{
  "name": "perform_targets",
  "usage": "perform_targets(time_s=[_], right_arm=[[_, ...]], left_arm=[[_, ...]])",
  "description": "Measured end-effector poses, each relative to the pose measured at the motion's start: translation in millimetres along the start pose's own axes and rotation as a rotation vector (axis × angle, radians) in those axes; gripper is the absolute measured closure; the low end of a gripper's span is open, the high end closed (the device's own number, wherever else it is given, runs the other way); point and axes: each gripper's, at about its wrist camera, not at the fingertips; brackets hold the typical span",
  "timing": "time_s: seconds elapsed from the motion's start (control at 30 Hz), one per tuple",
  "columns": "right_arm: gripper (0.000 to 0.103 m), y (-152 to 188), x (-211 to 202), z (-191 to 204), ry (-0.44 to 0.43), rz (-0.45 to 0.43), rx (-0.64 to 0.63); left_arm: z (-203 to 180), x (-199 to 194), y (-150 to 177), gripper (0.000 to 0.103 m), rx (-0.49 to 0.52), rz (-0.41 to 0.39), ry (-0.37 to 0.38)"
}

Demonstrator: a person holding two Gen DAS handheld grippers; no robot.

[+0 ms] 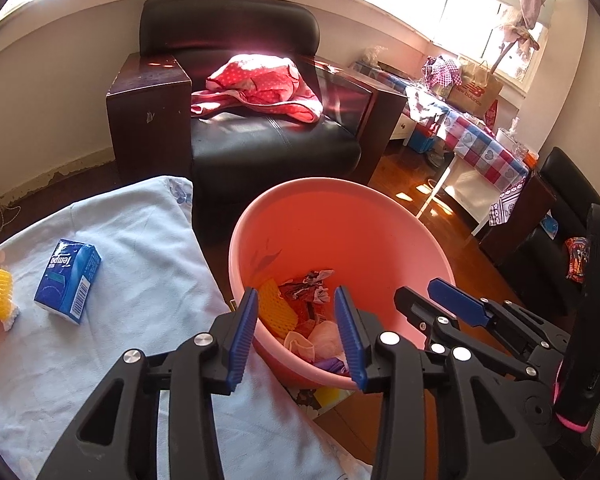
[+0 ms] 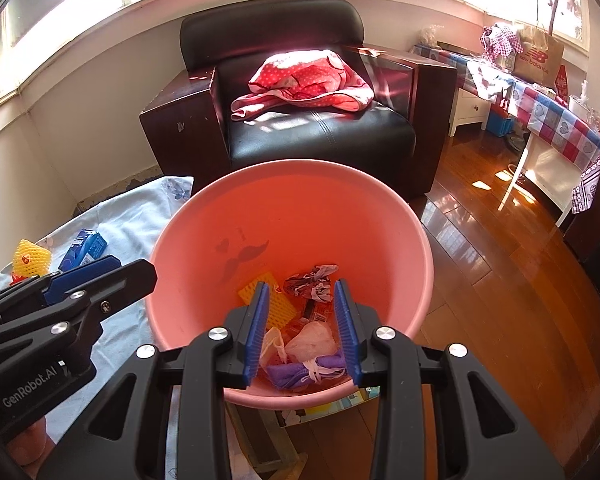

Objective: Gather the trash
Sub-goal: 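Move both open tools back over the remaining trash on the table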

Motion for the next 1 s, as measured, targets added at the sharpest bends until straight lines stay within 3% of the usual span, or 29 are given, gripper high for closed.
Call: perform_targets(time_s=[0.3,0.4,0.47,1.0], right_arm=[[0.069,-1,-4,37,-0.105,-0.018,-0.078],[0.068,0,3,54,-0.131,-0.004,-0.104],[0.061,1,9,65,-0.155,0.011,-0.114],[0.061,15,40,143,-0.270,0.094,-0.235]], left_arm=[[39,-21,12,0.064,-0.039,-0.023,-0.065],[61,-26,20,0.057,-0.071,-0.019,-0.097],[78,-29,25,0.057,-0.093,-0.020,-0.125],[207,-61,74,0.057,-0.302,-0.015,-0.317]])
Point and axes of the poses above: each gripper's, at about its wrist camera, not at the fingertips, and x roughly the way its jaws point, z to its left, y to its underside, and after that the axes turned 13 degrees about -y, right-handed
